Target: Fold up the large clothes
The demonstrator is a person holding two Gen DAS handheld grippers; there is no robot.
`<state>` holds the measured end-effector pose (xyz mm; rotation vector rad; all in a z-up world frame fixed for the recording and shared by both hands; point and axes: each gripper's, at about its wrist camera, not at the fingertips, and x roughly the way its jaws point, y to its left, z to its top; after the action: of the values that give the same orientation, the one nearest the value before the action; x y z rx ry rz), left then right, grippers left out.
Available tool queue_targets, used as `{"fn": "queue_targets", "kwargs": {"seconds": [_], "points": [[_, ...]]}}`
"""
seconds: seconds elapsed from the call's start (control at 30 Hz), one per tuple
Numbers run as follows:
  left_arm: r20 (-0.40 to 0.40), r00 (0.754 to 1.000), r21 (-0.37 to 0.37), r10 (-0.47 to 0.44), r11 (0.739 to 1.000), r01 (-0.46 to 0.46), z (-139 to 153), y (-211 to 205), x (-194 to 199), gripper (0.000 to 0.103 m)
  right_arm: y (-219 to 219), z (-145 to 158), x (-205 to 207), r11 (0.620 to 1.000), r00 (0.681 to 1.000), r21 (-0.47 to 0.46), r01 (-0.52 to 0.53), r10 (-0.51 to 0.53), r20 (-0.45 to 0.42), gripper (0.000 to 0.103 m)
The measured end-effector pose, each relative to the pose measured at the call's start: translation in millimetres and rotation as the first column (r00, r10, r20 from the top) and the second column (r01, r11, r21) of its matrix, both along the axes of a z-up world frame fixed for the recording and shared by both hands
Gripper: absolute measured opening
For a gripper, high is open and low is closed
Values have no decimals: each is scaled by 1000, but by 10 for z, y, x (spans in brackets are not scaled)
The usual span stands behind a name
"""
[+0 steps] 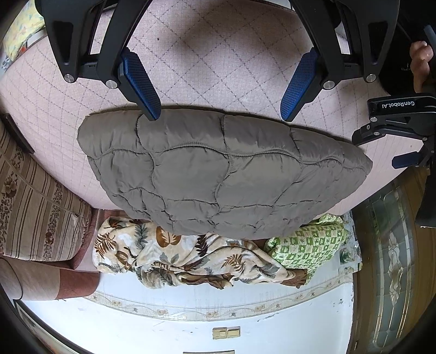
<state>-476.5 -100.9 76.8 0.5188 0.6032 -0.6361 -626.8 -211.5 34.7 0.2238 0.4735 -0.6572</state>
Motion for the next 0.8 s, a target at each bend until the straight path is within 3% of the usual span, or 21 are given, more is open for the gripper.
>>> {"fn": "queue_targets", "kwargs": {"seconds": [0.47,0.8], "points": [[-29,997,-39,-65,997,63,35,0,-72,102,-9,21,-23,1000,1000,14,28,-28,4,94],[-72,997,-63,-42,997,38,45,40,21,102,42,127,-78,996,996,19,88,-88,32,96]]}}
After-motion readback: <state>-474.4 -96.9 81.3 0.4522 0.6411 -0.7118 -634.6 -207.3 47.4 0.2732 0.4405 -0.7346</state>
